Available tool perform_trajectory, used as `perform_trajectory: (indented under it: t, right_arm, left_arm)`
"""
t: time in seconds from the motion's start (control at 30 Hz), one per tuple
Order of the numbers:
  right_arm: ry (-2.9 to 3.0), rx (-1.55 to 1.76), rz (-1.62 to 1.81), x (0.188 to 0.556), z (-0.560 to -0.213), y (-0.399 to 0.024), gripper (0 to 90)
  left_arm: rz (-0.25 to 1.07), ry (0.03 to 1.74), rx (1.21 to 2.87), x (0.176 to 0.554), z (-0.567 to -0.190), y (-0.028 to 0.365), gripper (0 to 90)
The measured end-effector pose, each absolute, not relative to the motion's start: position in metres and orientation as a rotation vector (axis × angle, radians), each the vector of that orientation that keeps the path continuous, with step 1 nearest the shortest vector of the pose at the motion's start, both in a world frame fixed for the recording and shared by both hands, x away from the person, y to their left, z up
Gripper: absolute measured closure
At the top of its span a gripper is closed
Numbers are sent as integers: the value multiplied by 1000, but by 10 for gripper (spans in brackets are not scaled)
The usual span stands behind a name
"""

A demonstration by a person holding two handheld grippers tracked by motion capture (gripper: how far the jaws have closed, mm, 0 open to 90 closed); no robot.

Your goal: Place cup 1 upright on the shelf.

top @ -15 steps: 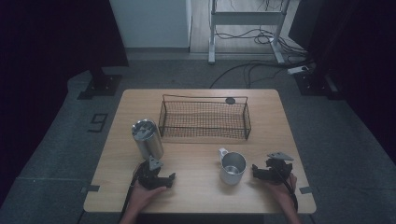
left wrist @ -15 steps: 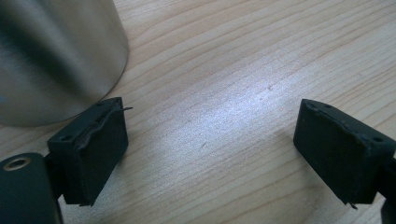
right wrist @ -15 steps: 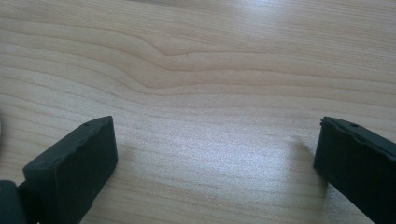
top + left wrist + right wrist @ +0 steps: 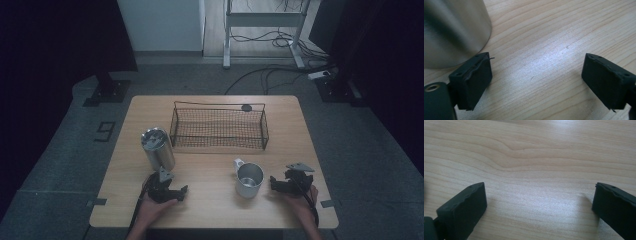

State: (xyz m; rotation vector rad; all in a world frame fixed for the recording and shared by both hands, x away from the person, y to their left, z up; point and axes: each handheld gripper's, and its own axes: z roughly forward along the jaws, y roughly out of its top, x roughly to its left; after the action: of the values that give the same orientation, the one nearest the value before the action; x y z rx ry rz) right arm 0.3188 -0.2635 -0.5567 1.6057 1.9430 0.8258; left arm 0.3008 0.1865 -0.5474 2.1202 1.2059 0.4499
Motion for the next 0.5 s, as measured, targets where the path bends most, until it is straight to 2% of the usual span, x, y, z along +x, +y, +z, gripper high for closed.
perform_trajectory:
  t: [0.17, 0.5]
  right_arm:
    - [1947, 1602, 829, 319, -557, -264, 0]
    - [1956, 1594, 834, 320, -557, -265, 0]
  left_arm:
    - [446, 1196, 2103, 300, -547, 190, 148]
    - [464, 1147, 2031, 292, -529, 200, 147]
